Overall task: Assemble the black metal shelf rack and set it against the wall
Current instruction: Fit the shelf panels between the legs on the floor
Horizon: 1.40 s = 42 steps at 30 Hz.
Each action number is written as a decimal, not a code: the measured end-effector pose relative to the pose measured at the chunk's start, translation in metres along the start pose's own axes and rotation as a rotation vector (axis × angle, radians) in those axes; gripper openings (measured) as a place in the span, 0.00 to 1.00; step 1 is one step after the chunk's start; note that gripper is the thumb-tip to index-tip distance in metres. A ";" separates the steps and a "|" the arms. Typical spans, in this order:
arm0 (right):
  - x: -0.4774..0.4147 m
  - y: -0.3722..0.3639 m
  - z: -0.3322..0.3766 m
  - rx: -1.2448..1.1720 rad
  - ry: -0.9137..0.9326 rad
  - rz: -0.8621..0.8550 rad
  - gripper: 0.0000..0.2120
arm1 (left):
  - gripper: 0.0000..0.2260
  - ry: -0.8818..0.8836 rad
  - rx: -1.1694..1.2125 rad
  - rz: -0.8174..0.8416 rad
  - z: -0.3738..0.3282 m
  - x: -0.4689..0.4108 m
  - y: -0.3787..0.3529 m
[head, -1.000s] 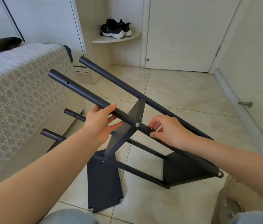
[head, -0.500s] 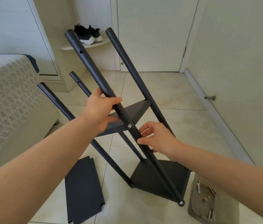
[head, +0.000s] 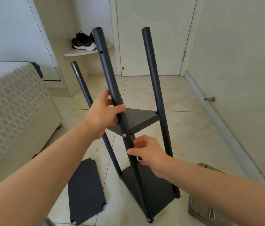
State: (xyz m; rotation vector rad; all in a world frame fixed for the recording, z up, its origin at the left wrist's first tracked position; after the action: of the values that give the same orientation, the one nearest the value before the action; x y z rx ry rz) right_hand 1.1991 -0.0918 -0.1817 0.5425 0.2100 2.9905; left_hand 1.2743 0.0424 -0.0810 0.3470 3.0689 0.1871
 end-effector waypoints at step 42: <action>0.023 0.072 0.044 0.558 0.274 -0.007 0.18 | 0.22 -0.108 -0.505 -0.025 0.038 0.054 0.055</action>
State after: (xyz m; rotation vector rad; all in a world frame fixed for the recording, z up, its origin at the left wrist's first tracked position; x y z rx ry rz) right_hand 1.1884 -0.1548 -0.1223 0.1583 1.0795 2.9660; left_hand 1.2363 0.1123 -0.1131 0.2749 2.7825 0.8832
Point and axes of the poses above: each hand's wrist, its own x-axis away from the middle knuckle, its own y-axis out of the back of the hand, z = x × y, the point moved 3 cm from there along -x, towards the middle knuckle
